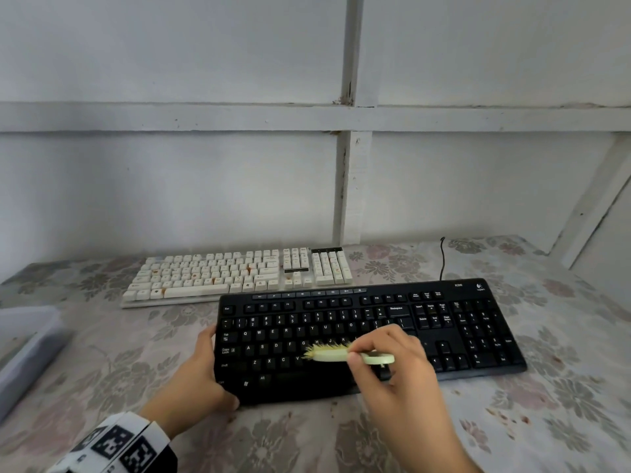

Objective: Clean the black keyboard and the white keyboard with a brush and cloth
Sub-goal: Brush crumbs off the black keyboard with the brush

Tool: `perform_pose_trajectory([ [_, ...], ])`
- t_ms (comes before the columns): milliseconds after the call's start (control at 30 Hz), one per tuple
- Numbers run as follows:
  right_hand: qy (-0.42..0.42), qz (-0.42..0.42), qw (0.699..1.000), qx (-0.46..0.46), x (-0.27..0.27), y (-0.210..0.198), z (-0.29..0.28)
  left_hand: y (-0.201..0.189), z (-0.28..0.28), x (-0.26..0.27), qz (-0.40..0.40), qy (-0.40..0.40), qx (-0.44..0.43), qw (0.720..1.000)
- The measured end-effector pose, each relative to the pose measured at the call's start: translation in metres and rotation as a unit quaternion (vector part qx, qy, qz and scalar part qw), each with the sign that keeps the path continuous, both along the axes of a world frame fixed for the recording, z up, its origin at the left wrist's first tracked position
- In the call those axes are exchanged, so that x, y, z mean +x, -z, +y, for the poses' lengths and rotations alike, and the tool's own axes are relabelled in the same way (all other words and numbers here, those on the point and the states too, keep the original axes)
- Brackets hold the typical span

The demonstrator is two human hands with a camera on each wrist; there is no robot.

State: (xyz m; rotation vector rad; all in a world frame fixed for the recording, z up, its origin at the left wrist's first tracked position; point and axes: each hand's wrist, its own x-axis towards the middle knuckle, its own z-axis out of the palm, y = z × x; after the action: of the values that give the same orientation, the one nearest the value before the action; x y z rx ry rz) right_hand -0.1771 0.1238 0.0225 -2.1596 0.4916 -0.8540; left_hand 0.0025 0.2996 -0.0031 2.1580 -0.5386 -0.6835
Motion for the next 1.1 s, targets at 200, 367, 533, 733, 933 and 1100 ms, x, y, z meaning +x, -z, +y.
perform_pose_trajectory([
  [200,-0.054,-0.017,0.997,0.049,-0.006,-0.008,-0.004,0.001,0.0,0.0,-0.004,0.0,0.003,1.0],
  [367,-0.026,-0.009,0.998,0.059,-0.016,-0.003,-0.026,0.003,-0.001,0.001,-0.005,-0.005,0.001,1.0],
  [533,-0.03,-0.021,0.999,0.039,-0.017,-0.006,-0.023,0.003,-0.001,0.0,-0.007,-0.007,0.003,1.0],
  [733,0.039,-0.026,0.999,0.022,-0.033,-0.012,-0.047,0.006,0.0,0.003,-0.002,-0.015,-0.001,1.0],
  [933,-0.022,-0.035,0.994,0.097,-0.045,-0.013,-0.056,0.008,0.0,0.005,0.001,-0.01,0.001,1.0],
  [1100,0.005,-0.044,0.995,0.087,-0.057,-0.014,-0.072,0.008,0.001,0.006,0.003,-0.009,0.009,1.0],
])
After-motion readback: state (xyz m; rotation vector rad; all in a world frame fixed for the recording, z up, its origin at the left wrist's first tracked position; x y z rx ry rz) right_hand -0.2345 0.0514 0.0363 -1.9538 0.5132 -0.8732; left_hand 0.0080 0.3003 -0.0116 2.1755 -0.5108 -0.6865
